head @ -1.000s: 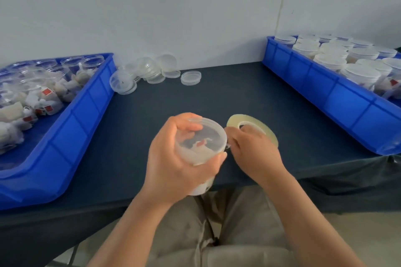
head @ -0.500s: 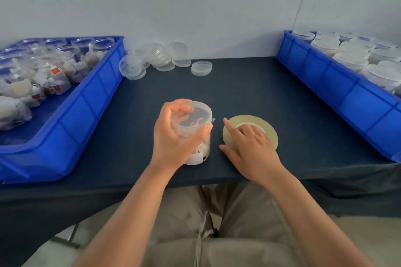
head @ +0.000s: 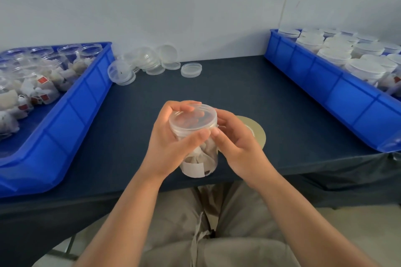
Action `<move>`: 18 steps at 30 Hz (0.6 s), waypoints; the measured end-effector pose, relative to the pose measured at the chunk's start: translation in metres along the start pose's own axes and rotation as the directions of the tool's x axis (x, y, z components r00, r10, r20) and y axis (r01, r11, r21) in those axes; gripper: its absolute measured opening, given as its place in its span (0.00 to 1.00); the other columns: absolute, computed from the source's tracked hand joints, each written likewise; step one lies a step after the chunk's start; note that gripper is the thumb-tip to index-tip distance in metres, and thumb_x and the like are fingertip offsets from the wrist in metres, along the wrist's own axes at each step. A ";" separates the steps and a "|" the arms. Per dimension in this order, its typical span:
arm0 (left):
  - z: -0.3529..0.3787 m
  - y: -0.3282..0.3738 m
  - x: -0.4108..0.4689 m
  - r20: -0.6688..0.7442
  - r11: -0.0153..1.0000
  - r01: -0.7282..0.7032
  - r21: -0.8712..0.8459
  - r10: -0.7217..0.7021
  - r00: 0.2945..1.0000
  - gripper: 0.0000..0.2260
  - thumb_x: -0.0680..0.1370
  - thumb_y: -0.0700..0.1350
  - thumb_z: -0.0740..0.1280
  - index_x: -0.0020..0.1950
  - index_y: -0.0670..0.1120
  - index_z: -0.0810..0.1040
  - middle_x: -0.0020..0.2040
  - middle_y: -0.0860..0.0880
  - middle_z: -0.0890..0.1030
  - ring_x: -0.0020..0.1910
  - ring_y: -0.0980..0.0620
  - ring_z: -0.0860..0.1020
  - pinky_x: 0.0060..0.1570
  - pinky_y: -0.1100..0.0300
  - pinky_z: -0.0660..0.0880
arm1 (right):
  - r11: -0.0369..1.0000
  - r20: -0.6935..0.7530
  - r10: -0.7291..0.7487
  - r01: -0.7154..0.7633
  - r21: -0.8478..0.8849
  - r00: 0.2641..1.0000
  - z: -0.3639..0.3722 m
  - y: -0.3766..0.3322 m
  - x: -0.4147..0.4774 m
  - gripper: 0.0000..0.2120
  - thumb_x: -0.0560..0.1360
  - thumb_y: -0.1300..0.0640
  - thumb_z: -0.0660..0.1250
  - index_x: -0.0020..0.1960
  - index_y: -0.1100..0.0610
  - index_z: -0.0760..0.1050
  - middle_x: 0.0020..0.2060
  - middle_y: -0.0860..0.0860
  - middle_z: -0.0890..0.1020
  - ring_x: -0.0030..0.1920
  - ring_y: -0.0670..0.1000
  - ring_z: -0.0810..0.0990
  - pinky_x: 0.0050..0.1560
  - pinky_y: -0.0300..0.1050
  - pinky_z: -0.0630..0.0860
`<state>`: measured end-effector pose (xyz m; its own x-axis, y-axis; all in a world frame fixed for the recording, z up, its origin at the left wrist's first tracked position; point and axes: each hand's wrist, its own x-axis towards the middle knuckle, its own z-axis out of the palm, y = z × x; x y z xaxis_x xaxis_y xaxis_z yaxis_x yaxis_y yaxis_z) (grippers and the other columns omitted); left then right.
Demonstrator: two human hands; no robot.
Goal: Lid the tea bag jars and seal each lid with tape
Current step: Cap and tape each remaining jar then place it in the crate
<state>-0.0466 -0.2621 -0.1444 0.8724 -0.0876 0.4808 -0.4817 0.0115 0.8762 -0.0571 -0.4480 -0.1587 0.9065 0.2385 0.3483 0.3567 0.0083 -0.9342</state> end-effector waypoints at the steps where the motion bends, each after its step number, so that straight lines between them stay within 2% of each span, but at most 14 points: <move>1: 0.000 0.001 0.000 0.000 1.000 0.009 -0.001 -0.009 1.000 0.22 0.73 0.55 0.80 0.60 0.52 0.76 0.68 0.46 0.81 0.68 0.40 0.81 0.62 0.43 0.80 | 0.999 0.003 0.011 -0.011 0.040 1.000 0.001 0.000 -0.001 0.19 0.86 0.52 0.65 0.75 0.55 0.73 0.67 0.49 0.83 0.68 0.53 0.82 0.68 0.52 0.80; 4: -0.001 0.001 -0.001 0.003 1.000 0.020 0.010 -0.020 1.000 0.22 0.72 0.54 0.80 0.60 0.52 0.76 0.68 0.46 0.82 0.68 0.40 0.80 0.63 0.40 0.80 | 0.986 0.008 0.054 -0.055 0.155 0.999 0.004 0.000 -0.003 0.18 0.86 0.51 0.66 0.74 0.56 0.74 0.67 0.49 0.83 0.69 0.52 0.81 0.66 0.45 0.79; 9: -0.002 0.002 -0.005 0.022 1.000 0.022 0.017 -0.023 0.999 0.21 0.72 0.52 0.80 0.60 0.52 0.75 0.68 0.46 0.82 0.67 0.40 0.81 0.62 0.39 0.80 | 0.955 -0.009 0.098 -0.091 0.281 0.995 0.009 0.001 -0.003 0.17 0.85 0.45 0.67 0.69 0.54 0.76 0.64 0.50 0.84 0.66 0.53 0.83 0.62 0.45 0.80; 14: -0.001 0.004 -0.004 0.013 1.000 0.018 -0.021 -0.018 1.000 0.23 0.71 0.61 0.82 0.58 0.55 0.76 0.67 0.46 0.82 0.67 0.38 0.81 0.61 0.40 0.79 | 0.929 -0.025 0.126 -0.109 0.354 0.992 0.011 0.004 -0.003 0.16 0.85 0.47 0.66 0.69 0.53 0.76 0.64 0.50 0.84 0.66 0.53 0.82 0.64 0.44 0.79; 18: -0.002 0.000 -0.006 0.000 0.998 0.034 -0.045 -0.034 0.999 0.23 0.70 0.63 0.81 0.58 0.57 0.77 0.67 0.45 0.82 0.67 0.37 0.80 0.61 0.41 0.79 | 0.915 -0.009 0.170 -0.154 0.372 0.985 0.012 0.001 -0.003 0.14 0.83 0.44 0.67 0.66 0.48 0.79 0.63 0.48 0.84 0.65 0.50 0.82 0.62 0.40 0.79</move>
<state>-0.0514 -0.2593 -0.1470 0.8885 -0.0882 0.4504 -0.4473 0.0536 0.8928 -0.0620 -0.4374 -0.1619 0.9559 0.2280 0.1853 0.1024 0.3324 -0.9376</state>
